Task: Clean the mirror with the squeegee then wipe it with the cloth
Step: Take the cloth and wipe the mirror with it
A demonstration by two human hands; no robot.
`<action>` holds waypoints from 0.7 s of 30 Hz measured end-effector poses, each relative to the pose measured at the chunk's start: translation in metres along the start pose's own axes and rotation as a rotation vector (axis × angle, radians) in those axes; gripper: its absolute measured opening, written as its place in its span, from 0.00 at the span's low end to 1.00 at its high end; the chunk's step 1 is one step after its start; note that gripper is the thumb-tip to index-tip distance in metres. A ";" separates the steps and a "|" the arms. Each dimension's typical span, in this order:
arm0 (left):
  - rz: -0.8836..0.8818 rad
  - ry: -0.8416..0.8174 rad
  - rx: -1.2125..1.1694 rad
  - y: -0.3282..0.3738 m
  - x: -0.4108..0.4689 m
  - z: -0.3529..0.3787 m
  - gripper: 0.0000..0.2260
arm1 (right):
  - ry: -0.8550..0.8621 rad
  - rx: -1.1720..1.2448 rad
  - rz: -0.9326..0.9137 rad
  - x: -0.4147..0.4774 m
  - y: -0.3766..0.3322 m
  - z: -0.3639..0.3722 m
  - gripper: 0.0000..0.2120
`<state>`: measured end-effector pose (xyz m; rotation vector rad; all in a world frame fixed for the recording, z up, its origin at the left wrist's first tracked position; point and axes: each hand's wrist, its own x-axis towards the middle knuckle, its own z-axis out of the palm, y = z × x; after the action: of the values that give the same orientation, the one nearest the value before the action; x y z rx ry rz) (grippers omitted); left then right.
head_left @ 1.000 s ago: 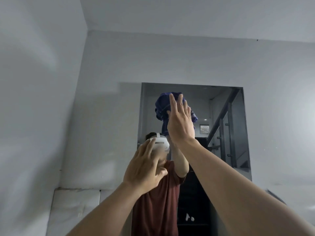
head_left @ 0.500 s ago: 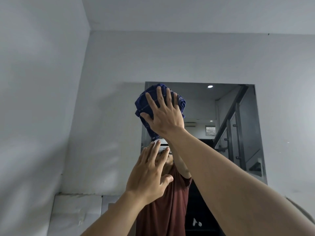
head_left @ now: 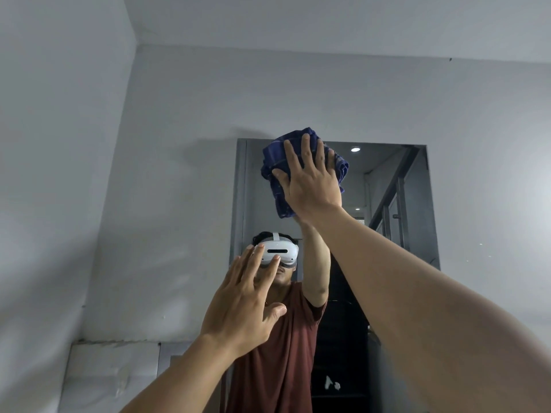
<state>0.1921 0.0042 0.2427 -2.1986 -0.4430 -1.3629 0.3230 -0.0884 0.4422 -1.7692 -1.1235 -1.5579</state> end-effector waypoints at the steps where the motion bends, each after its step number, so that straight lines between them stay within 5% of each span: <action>1: 0.003 0.003 0.005 0.000 0.000 0.000 0.39 | 0.005 0.001 0.016 0.000 0.007 -0.001 0.32; 21: -0.007 0.008 -0.016 0.003 0.000 0.000 0.44 | -0.059 0.044 0.221 -0.022 0.135 -0.026 0.32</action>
<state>0.1939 0.0022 0.2422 -2.2052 -0.4393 -1.3831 0.4233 -0.1846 0.4438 -1.8511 -0.9447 -1.3490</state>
